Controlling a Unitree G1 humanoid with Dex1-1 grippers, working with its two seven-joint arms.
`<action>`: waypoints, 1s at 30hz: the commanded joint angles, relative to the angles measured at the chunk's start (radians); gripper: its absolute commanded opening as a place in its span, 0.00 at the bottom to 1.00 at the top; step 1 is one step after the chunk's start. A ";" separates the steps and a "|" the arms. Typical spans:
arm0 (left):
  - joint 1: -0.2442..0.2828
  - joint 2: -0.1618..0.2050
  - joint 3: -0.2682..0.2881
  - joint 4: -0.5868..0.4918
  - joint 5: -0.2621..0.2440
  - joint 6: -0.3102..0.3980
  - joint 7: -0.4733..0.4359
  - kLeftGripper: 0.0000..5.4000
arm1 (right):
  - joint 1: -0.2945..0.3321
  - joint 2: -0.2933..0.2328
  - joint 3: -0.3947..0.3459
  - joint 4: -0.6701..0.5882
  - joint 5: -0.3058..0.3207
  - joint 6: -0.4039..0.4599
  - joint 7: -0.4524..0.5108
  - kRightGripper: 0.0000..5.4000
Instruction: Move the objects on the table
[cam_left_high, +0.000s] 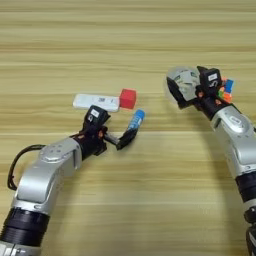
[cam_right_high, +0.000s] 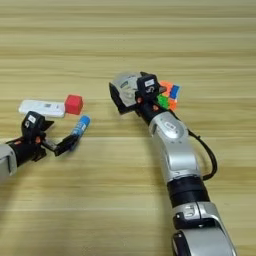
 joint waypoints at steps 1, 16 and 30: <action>-0.004 0.011 -0.020 0.007 0.016 0.018 -0.005 1.00 | -0.022 0.006 -0.005 0.007 0.008 0.002 -0.006 1.00; -0.072 0.025 -0.050 0.103 0.051 0.017 -0.029 1.00 | -0.023 0.012 -0.010 -0.004 0.012 0.008 -0.014 1.00; -0.051 0.045 -0.066 0.094 0.066 0.033 -0.029 1.00 | -0.024 0.010 -0.009 -0.004 0.023 0.010 -0.024 1.00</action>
